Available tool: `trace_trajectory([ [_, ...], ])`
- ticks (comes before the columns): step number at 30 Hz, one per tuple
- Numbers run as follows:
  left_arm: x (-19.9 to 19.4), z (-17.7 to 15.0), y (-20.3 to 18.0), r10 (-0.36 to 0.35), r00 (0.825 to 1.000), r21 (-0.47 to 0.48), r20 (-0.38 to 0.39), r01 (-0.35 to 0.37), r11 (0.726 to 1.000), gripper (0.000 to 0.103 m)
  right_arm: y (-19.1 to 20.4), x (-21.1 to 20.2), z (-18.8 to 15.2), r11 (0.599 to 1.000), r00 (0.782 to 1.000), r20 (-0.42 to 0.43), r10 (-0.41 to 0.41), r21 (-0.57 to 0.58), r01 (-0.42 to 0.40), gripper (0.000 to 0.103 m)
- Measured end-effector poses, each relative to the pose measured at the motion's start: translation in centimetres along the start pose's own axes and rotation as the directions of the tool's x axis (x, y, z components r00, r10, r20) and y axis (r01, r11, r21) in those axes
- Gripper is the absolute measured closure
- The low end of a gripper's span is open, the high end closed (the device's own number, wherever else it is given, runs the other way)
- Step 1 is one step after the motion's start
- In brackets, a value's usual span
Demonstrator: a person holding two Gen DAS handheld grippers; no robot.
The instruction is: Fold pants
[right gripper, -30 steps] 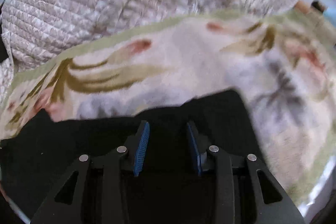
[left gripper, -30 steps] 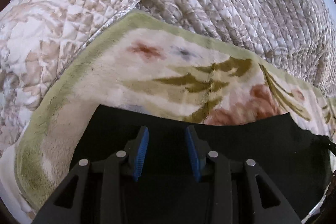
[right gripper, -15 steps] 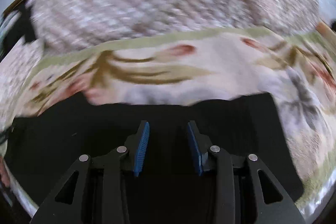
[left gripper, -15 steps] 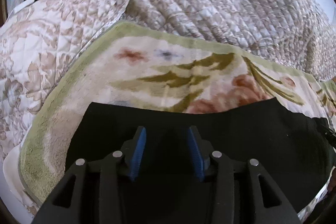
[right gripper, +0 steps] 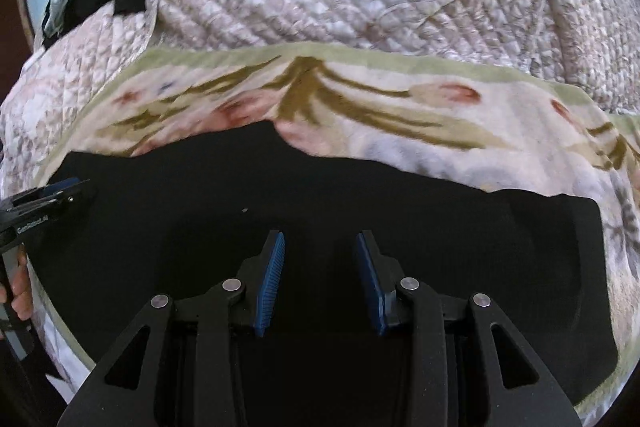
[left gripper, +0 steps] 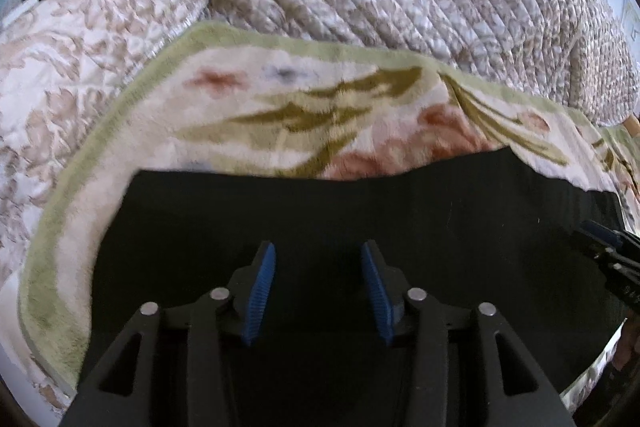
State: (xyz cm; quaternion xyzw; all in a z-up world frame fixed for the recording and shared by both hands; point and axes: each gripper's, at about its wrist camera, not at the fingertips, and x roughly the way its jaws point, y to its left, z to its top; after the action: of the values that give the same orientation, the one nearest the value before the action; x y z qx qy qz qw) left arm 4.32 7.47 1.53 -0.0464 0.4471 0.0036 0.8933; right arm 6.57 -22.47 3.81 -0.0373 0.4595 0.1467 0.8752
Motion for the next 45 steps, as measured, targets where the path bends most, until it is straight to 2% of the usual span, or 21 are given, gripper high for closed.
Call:
trace_trajectory([
  [1,0.0,-0.2,-0.1,0.003,1.000,0.008,0.004,-0.003,1.000,0.052,0.4,0.8,-0.2,1.000,0.999,-0.041,-0.001,-0.021,0.000,0.065],
  [2,-0.1,-0.2,-0.2,0.005,1.000,0.017,0.010,-0.005,1.000,0.052,0.6,1.1,-0.3,1.000,0.999,-0.047,-0.012,-0.027,0.011,0.065],
  [4,-0.5,-0.3,-0.3,0.005,1.000,0.022,0.017,-0.005,1.000,0.052,1.0,0.9,-0.5,0.998,0.999,-0.024,-0.026,-0.052,0.025,0.065],
  [7,-1.0,-0.4,-0.1,0.013,1.000,0.015,0.028,-0.013,1.000,0.052,1.6,0.1,-0.6,0.998,1.000,0.022,-0.007,-0.065,0.008,0.065],
  [13,-1.8,-0.8,0.5,0.038,0.998,0.018,0.051,-0.039,0.999,0.052,2.9,-0.2,-1.0,0.995,0.999,0.037,0.033,-0.100,-0.029,0.065],
  [19,-3.0,-1.2,2.7,0.122,0.988,-0.022,0.096,-0.120,0.992,0.052,3.5,-0.7,-1.5,0.992,0.997,0.057,0.048,-0.120,-0.041,0.065],
  [23,-2.6,-1.4,5.3,0.175,0.982,-0.096,0.069,-0.168,0.981,0.052,3.1,-0.8,-1.8,0.995,0.997,0.053,0.055,-0.092,-0.050,0.065],
  [28,-2.3,-1.7,6.3,0.150,0.987,-0.108,0.061,-0.143,0.984,0.052,3.2,-0.2,-1.9,0.995,0.998,0.032,0.058,-0.086,-0.055,0.061],
  [32,-3.3,-1.7,7.2,0.128,0.989,-0.138,0.079,-0.116,0.984,0.052,3.3,-0.9,-1.9,0.993,0.996,0.061,0.071,-0.098,-0.065,0.061],
  [35,-4.1,-1.8,8.5,0.134,0.987,-0.175,0.093,-0.116,0.978,0.047,3.3,-1.4,-1.9,0.993,0.994,0.077,0.083,-0.096,-0.075,0.060],
  [39,-3.9,-2.1,10.9,0.142,0.988,-0.237,0.064,-0.123,0.964,0.045,3.2,-1.2,-2.3,0.992,0.993,0.067,0.094,-0.085,-0.088,0.058],
  [42,-3.1,-2.3,11.6,0.096,0.995,-0.262,0.037,-0.083,0.961,0.041,3.3,-1.0,-2.4,0.993,0.993,0.061,0.098,-0.077,-0.093,0.058],
  [45,-3.0,-2.4,11.0,0.062,0.997,-0.253,0.054,-0.046,0.966,0.040,3.1,-0.9,-2.4,0.993,0.993,0.056,0.107,-0.058,-0.104,0.058],
])
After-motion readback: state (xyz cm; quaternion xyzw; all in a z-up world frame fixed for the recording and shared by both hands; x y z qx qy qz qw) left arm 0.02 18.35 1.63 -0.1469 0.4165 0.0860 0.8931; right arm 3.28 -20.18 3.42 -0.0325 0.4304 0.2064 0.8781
